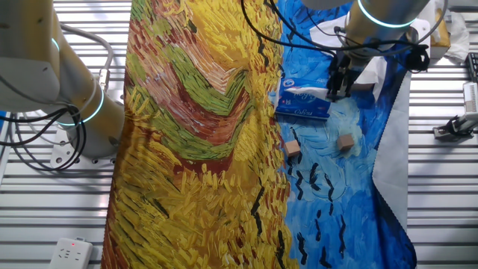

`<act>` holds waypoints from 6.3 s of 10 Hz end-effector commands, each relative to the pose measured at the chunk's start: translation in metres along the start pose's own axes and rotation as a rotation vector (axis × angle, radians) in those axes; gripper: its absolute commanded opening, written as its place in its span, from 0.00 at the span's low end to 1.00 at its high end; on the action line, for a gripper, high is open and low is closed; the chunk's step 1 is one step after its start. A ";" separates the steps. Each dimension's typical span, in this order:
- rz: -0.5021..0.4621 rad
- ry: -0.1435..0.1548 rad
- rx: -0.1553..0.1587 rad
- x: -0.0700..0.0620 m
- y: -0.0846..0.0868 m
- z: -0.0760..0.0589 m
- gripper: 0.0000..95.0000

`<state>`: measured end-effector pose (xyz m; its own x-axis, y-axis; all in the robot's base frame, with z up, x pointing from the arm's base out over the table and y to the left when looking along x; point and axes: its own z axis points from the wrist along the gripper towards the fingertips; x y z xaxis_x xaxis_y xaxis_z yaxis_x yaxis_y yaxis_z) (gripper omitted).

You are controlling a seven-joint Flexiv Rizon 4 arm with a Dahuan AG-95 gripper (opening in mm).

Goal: Pull out a napkin

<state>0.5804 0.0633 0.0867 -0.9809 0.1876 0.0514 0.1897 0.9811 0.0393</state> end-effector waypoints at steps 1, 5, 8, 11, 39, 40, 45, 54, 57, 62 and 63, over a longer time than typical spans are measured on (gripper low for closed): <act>0.005 0.002 0.000 -0.001 0.001 0.002 0.40; 0.006 0.002 0.001 0.000 0.001 0.009 0.40; 0.036 0.002 0.003 0.000 0.001 0.009 0.00; 0.028 0.009 0.004 0.000 0.001 0.009 0.00; -0.030 0.044 0.024 0.013 -0.012 -0.103 0.00; -0.033 0.044 0.024 0.015 -0.012 -0.107 0.00; -0.043 0.047 0.026 0.017 -0.007 -0.126 0.00; -0.058 0.049 0.025 0.021 -0.006 -0.135 0.00; -0.057 0.056 0.026 0.021 -0.006 -0.135 0.00; -0.050 0.065 0.029 0.021 -0.006 -0.135 0.00; -0.049 0.067 0.029 0.021 -0.006 -0.135 0.00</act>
<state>0.5639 0.0540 0.2220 -0.9837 0.1367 0.1167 0.1392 0.9902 0.0136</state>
